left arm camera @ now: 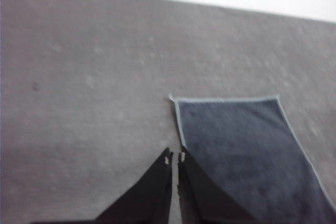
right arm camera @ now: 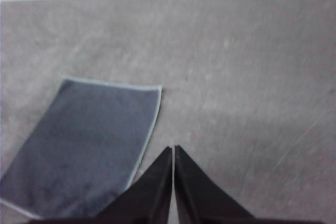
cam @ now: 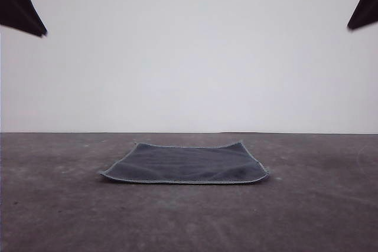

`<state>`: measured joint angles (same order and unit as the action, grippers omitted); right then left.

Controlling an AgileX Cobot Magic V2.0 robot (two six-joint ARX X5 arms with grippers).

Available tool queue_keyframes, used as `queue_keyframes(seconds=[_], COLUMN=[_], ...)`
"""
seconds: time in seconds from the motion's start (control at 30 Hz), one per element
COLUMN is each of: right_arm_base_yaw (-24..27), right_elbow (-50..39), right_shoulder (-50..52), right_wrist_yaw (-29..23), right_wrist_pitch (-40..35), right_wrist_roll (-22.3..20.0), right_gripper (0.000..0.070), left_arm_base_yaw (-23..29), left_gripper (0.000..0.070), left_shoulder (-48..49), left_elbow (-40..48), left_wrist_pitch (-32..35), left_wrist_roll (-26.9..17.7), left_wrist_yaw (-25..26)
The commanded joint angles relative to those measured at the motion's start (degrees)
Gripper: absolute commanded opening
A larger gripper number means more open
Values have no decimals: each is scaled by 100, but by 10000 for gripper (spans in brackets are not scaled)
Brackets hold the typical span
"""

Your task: Fold clothes

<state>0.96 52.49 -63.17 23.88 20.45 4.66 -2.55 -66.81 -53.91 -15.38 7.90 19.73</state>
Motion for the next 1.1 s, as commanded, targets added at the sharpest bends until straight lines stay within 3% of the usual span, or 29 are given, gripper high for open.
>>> queue_keyframes(seconds=[0.0,0.17,0.4,0.47,0.5,0.57,0.6,0.67,0.7,1.07], right_arm_base_yaw=[-48,-150,-235,-235,-235,-233,-233,-235,-235,-235], right_elbow=[55,55,55,55,55,55,55,55,55,55], right_shoulder=[-273,-868,-1054,-1054,-1054,-1054,-1054,-1054,-1054,-1054], right_wrist_yaw=[9,13,13,16,23,39,55,105,131,142], right_wrist_pitch=[17,22,7,-4,8,24,30,33,37,37], right_wrist_roll=[-102,-143,-210,-209,-210,-227,-234,-237,-234,-244], right_gripper=[0,0,0,2,29,159,291,512,564,585], left_arm_base_yaw=[-22,-22,-59,-59,-59,-59,-59,-59,-59,-59], left_gripper=[4,4,6,51,109,262,335,403,402,400], left_shoulder=[-210,-682,-848,-848,-848,-848,-848,-848,-848,-848], left_elbow=[-100,-100,-100,-100,-100,-100,-100,-100,-100,-100], left_wrist_pitch=[64,94,93,116,122,123,124,123,123,123], left_wrist_roll=[-121,-135,-133,-132,-122,-120,-118,-118,-118,-120], left_wrist_yaw=[208,572,649,649,650,715,750,853,902,955])
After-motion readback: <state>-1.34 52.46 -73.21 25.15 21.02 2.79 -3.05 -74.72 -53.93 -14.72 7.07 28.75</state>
